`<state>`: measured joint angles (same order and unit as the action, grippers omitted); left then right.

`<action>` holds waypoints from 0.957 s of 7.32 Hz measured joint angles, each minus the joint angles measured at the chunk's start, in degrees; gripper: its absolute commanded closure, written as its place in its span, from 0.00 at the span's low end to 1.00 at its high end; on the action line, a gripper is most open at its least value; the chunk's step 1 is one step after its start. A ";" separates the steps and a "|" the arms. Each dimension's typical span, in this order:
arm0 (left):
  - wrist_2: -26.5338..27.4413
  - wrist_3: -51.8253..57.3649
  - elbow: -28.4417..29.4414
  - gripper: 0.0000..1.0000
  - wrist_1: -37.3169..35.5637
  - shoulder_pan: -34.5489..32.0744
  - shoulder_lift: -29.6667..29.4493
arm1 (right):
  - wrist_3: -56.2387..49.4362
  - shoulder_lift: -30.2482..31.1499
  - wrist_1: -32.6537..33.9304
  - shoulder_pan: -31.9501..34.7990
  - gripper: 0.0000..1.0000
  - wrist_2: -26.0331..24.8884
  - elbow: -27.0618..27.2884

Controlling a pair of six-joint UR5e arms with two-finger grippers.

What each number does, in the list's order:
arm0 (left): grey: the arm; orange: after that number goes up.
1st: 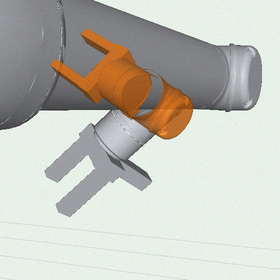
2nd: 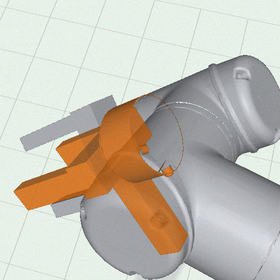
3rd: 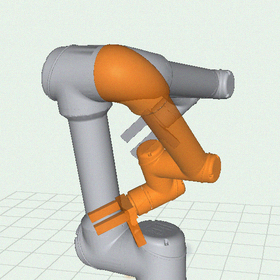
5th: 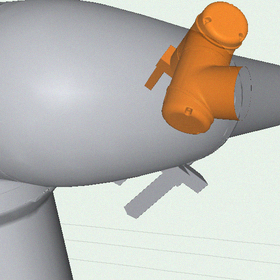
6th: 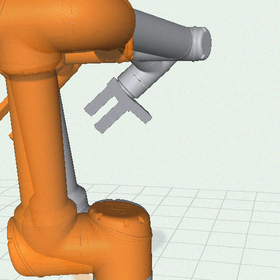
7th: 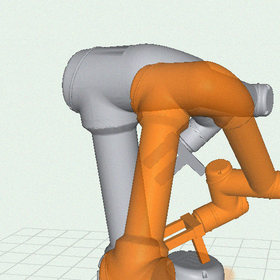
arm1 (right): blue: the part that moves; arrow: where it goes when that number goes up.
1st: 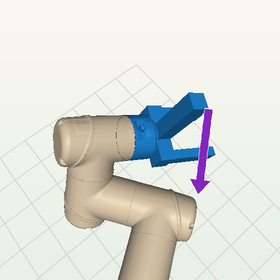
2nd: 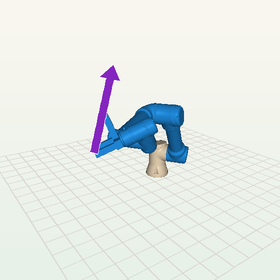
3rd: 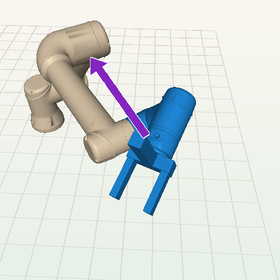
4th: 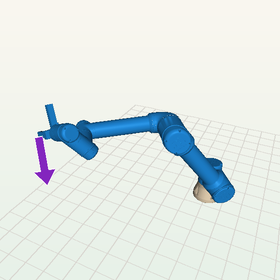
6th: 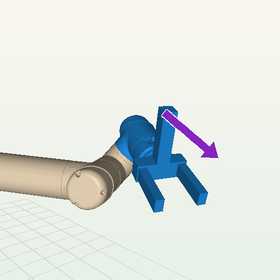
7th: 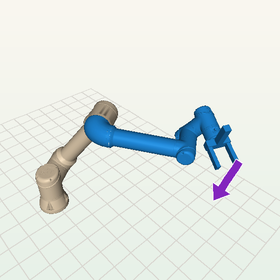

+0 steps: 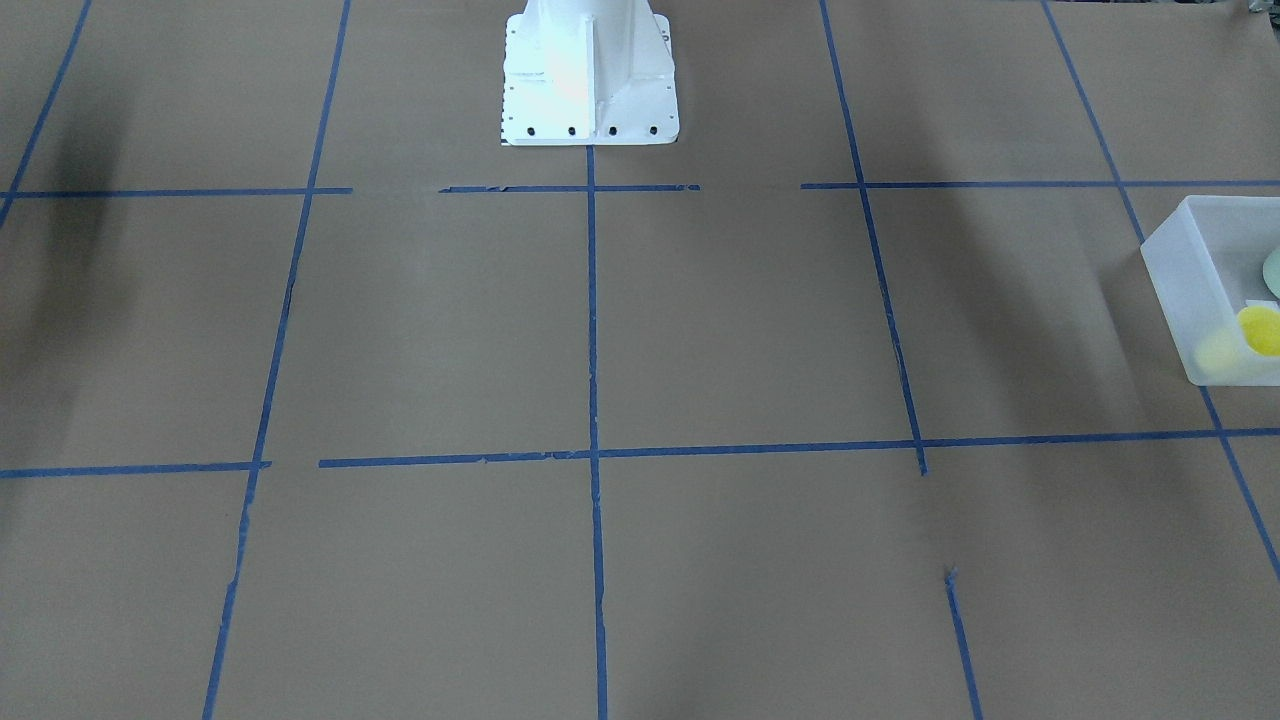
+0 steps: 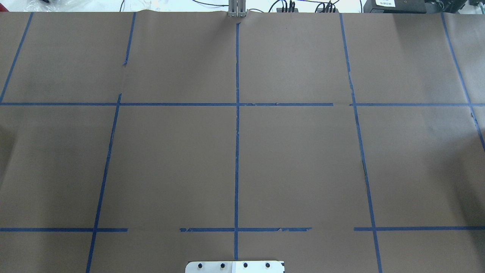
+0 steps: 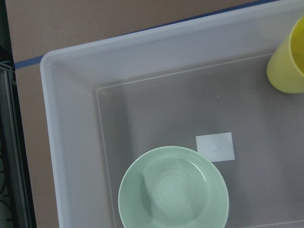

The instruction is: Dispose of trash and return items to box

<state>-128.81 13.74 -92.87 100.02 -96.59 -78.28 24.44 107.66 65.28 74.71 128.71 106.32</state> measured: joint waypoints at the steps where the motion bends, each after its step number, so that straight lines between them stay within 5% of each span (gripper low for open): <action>1: -0.67 0.01 -3.97 0.00 -4.84 0.12 -0.30 | -0.01 0.65 -0.27 0.02 0.00 0.11 -0.31; 7: -6.34 -12.53 -6.45 0.00 2.34 11.77 -0.77 | 0.05 1.14 -0.47 0.17 0.00 2.36 0.36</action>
<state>-135.15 1.21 -99.32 102.36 -84.82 -79.05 24.49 108.81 64.80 74.88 131.07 106.68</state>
